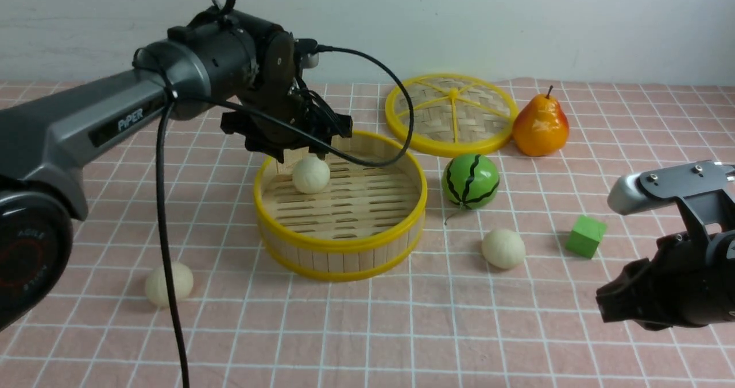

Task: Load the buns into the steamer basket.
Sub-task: Use the left arm to put the steamed stuffed bun into the steamer, then use the left arm to grab a steamed stuffed bun

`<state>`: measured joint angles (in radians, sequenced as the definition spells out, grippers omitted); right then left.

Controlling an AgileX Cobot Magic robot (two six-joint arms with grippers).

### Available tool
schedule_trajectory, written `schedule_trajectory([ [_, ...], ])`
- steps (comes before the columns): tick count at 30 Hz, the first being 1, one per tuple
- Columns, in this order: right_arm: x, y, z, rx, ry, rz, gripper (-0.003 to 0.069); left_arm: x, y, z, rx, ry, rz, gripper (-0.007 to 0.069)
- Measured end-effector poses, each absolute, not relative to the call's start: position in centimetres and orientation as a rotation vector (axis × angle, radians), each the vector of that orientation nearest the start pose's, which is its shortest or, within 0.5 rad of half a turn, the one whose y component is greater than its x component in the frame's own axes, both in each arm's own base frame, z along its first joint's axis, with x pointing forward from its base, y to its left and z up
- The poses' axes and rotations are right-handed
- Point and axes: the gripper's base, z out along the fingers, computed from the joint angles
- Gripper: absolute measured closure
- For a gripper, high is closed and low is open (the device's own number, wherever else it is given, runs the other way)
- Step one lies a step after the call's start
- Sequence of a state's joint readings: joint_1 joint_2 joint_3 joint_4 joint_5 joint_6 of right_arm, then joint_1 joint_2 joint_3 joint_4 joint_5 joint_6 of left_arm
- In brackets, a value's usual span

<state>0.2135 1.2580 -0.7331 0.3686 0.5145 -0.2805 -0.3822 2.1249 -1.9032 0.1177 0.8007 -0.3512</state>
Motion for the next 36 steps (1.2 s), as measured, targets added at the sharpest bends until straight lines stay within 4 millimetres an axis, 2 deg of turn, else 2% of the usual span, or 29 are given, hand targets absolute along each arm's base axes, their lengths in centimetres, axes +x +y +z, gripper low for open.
schedule_trajectory([
  [3,23.1,6.7,24.6,-0.287,2.487,0.330,0.0536,45.0,-17.3,27.0,0.126,2.493,-0.160,0.0165],
  [7,23.1,6.7,24.5,-0.289,2.496,0.333,0.0531,44.0,-16.7,27.6,0.184,2.564,-0.098,0.0193],
  [11,22.9,6.7,24.4,-0.295,2.512,0.338,0.0526,40.9,-14.2,31.9,0.199,2.636,-0.004,0.0245],
  [13,22.9,6.7,24.4,-0.295,2.512,0.338,0.0524,39.1,-12.1,33.8,0.144,2.658,0.000,0.0262],
  [14,22.9,6.7,24.4,-0.295,2.512,0.338,0.0522,37.9,-10.6,33.8,0.099,2.688,-0.005,0.0268],
  [15,22.9,6.7,24.4,-0.296,2.512,0.337,0.0522,37.8,-10.4,33.8,0.091,2.693,-0.006,0.0268],
  [16,22.9,6.7,24.4,-0.296,2.512,0.337,0.0522,36.9,-9.3,33.4,0.055,2.713,-0.012,0.0270],
  [18,22.9,6.7,24.5,-0.295,2.511,0.337,0.0517,35.4,-6.5,30.8,-0.057,2.744,-0.015,0.0272],
  [22,23.0,6.7,24.5,-0.293,2.504,0.335,0.0494,34.8,-4.5,26.0,-0.193,2.747,-0.033,0.0260],
  [23,23.0,6.7,24.5,-0.293,2.503,0.335,0.0489,34.8,-4.4,25.6,-0.198,2.746,-0.035,0.0256],
  [24,23.0,6.7,24.5,-0.292,2.502,0.334,0.0463,34.9,-4.2,24.2,-0.209,2.742,-0.038,0.0230],
  [30,23.0,6.7,24.5,-0.292,2.500,0.334,0.0341,36.2,-4.4,20.4,-0.200,2.780,-0.021,0.0111],
  [34,23.0,6.7,24.5,-0.292,2.500,0.334,0.0300,36.5,-4.4,18.6,-0.201,2.839,-0.002,0.0109],
  [36,23.0,6.7,24.5,-0.292,2.500,0.334,0.0294,36.6,-4.4,17.8,-0.203,2.861,0.004,0.0138],
])
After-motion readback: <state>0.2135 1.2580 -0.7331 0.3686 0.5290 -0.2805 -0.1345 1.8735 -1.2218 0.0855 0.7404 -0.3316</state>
